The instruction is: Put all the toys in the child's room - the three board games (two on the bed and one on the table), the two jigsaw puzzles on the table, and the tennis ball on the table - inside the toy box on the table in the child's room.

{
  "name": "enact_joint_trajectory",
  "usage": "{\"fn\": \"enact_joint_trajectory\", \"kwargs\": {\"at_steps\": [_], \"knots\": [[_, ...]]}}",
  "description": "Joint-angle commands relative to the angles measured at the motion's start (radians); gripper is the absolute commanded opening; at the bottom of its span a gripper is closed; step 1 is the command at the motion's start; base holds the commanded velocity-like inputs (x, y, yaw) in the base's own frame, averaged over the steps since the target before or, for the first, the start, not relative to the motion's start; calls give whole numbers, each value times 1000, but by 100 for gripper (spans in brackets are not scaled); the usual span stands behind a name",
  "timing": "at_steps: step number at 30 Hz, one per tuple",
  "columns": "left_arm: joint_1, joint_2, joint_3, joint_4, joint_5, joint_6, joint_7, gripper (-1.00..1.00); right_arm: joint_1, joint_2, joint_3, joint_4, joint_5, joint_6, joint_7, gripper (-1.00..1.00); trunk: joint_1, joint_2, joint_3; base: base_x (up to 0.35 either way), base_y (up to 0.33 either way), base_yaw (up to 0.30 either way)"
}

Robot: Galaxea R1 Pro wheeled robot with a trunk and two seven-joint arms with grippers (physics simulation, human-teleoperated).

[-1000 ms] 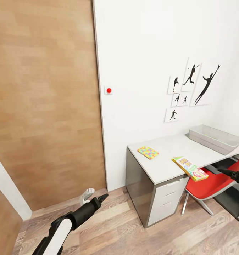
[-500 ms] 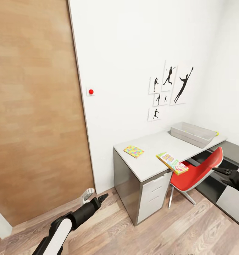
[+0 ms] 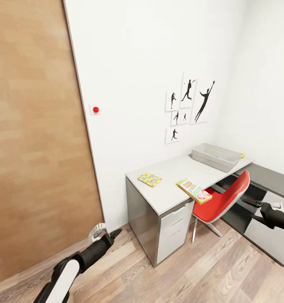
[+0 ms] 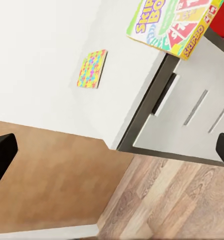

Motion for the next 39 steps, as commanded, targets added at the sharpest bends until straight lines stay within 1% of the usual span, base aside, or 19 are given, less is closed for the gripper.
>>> {"fn": "enact_joint_trajectory", "kwargs": {"at_steps": [1,4,6,10,12,13,15,20,22,23,24,26,27,29,30,32,33,37,39], "knots": [[-1,1,0,-1,4,3,-1,100,-1,0,-2,0,-2,5,1,100,1,-2,-2,0,0,-42],[5,2,36,0,3,4,-1,100,-4,15,-2,21,-3,8,-5,100,1,-2,-2,0,0,-27],[9,2,47,0,3,4,0,100,-6,18,-3,37,-4,9,-12,100,1,-2,-2,0,0,-19],[18,2,81,6,3,4,-1,100,-38,25,-8,157,-9,11,-49,100,1,-2,-2,0,0,-10],[26,2,90,10,2,4,-1,100,-59,26,-10,230,-12,9,-61,100,1,-2,-2,0,0,-5],[26,2,90,10,2,4,-1,100,-59,26,-10,230,-12,9,-61,100,1,-2,-2,0,0,-5],[38,2,96,17,2,4,0,100,-75,28,-12,294,-17,7,-69,100,1,-2,-2,0,0,-3],[53,2,102,27,-1,2,-2,100,-94,42,-15,366,-33,2,-78,100,1,-2,-2,1,6,-2],[58,2,104,31,-3,2,-2,100,-100,66,-14,383,-40,-45,-77,100,1,-2,-2,63,103,-1],[60,2,105,34,-5,1,-1,100,-102,76,-14,386,-43,-102,-74,100,1,-2,-2,131,162,0],[60,2,105,34,-5,1,-1,100,-102,76,-14,386,-43,-102,-74,100,1,-2,-2,131,162,0],[62,2,105,39,-5,0,-1,100,-102,80,-14,387,-45,-152,-54,100,1,-2,-2,165,183,0],[62,2,105,39,-5,0,-1,100,-102,80,-14,387,-45,-152,-54,100,1,-2,-2,175,189,0],[62,2,106,47,-6,-1,0,100,-101,82,-14,387,-45,-184,-9,100,1,-2,-2,197,202,0],[62,2,106,47,-6,-1,0,100,-101,82,-14,387,-45,-184,-9,100,1,-2,-2,204,205,0],[62,1,106,58,-7,-1,0,100,-101,83,-11,387,-44,-205,47,100,1,-2,-2,219,213,0],[62,1,106,58,-7,-1,0,100,-101,83,-11,387,-44,-205,47,100,1,-2,-2,224,215,0],[62,1,106,69,-7,-2,0,100,-100,83,-9,388,-44,-224,125,100,1,-2,-2,235,220,0],[62,1,106,71,-7,-2,-1,100,-99,83,-9,389,-45,-229,143,100,1,-2,-2,243,223,0]]}}
